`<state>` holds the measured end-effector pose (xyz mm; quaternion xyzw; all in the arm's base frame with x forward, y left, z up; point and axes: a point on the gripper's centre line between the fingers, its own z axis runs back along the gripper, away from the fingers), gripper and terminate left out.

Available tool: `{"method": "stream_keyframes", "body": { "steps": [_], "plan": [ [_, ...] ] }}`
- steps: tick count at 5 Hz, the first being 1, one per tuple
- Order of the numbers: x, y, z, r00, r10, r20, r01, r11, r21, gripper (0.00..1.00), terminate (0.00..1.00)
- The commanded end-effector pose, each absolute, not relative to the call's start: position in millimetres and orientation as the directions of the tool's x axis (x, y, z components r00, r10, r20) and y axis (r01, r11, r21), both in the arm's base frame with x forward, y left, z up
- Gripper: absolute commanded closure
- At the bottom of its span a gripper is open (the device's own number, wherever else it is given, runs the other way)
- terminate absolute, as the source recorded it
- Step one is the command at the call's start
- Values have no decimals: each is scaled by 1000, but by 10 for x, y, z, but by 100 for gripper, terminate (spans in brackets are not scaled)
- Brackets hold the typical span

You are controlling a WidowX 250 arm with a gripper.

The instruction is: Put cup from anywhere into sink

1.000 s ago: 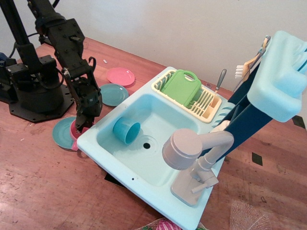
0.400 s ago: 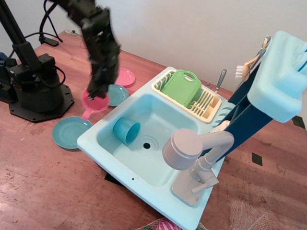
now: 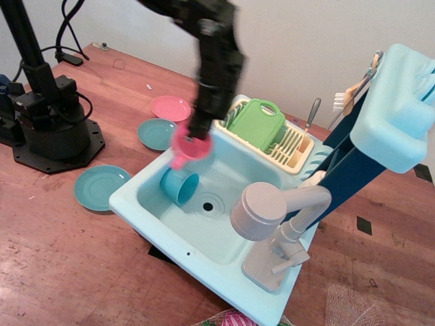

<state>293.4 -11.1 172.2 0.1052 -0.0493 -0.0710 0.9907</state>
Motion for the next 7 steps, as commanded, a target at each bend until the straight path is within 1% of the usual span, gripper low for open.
{"method": "stream_keyframes", "body": {
  "steps": [1, 2, 3, 4, 5, 6, 7],
  "plan": [
    [3402, -158, 1781, 977, -188, 98, 163, 961, 222, 100, 0],
    [3377, -193, 1707, 983, -157, 100, 135, 970, 200, 100, 0],
    [3303, -150, 1778, 984, -152, 93, 131, 970, 204, 0, 0],
    [3206, 12, 2039, 986, -145, 88, 119, 962, 245, 0, 0],
    [2998, 120, 2364, 988, -107, 112, 68, 949, 308, 0, 0],
    [2831, 164, 2565, 990, -83, 114, 40, 941, 335, 0, 0],
    [2750, 114, 2484, 990, -98, 102, 63, 951, 302, 0, 0]
  ]
}}
